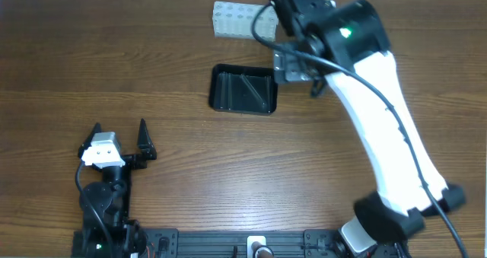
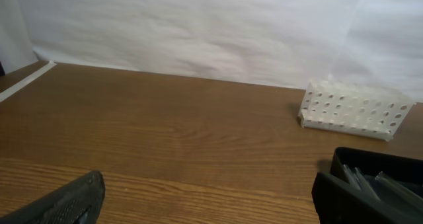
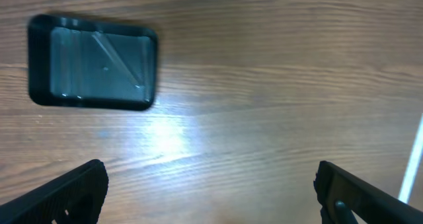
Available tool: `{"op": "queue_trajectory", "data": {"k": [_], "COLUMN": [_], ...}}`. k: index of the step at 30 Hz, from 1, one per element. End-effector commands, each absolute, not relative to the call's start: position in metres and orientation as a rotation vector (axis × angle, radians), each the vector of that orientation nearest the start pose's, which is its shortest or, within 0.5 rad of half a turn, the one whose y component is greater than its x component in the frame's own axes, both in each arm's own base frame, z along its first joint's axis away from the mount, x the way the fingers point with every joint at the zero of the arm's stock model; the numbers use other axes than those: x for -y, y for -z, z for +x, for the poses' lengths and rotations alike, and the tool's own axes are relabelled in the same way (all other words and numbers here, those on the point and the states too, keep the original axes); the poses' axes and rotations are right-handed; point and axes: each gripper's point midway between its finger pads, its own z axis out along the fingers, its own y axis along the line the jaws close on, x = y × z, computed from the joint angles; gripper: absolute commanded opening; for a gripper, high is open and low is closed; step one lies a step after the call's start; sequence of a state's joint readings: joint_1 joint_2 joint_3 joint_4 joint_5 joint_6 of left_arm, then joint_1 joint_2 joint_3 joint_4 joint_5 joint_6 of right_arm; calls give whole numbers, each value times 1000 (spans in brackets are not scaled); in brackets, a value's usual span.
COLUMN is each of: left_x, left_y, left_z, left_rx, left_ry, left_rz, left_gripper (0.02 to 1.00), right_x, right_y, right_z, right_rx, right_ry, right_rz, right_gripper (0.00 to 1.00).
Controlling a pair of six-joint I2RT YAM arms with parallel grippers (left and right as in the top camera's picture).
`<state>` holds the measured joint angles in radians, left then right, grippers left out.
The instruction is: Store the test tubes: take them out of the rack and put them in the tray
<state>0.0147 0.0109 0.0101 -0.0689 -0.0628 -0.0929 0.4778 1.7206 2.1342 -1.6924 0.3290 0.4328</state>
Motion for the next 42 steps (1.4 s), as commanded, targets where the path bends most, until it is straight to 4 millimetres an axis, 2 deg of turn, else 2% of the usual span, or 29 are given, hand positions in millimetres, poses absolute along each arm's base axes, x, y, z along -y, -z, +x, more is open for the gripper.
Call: {"op": "queue_trajectory", "data": {"k": [1, 4, 7, 11, 14, 19, 23, 26, 29, 33, 42], "left_x": [-15, -15, -15, -15, -15, -15, -15, -15, -15, -15, -15], "left_y": [-158, -158, -158, -158, -158, -158, -158, -158, -158, -158, -158], "left_z": [246, 246, 246, 246, 246, 246, 246, 246, 246, 246, 246], "left_rx": [-1635, -1635, -1635, -1635, -1635, -1635, -1635, -1635, -1635, -1635, -1635], "left_ry": [-5, -5, -5, -5, -5, -5, -5, -5, -5, -5, -5], "left_rz": [-121, -121, -121, -121, -121, -121, -121, -121, -121, -121, -121], "left_gripper": [998, 998, 998, 996, 998, 998, 996, 998, 998, 998, 998], "right_x": [-65, -43, -26, -23, -31, -76, -87, -84, -81, -75, -50], "right_y": [-311, -309, -305, -297, -292, -295, -294, -270, -244, -218, -156], "right_z": [285, 263, 251, 247, 255, 281, 298, 296, 286, 273, 258], "right_rx": [-2690, -2657, -2577, -2455, -2344, -2077, -1920, -1931, -1966, -1989, -2101], "right_ry": [293, 338, 347, 265, 210, 57, 28, 46, 51, 56, 118], "right_rz": [59, 97, 146, 141, 8, -359, -370, -373, -388, -397, -366], "right_gripper": [993, 993, 989, 993, 991, 993, 993, 993, 993, 991, 991]}}
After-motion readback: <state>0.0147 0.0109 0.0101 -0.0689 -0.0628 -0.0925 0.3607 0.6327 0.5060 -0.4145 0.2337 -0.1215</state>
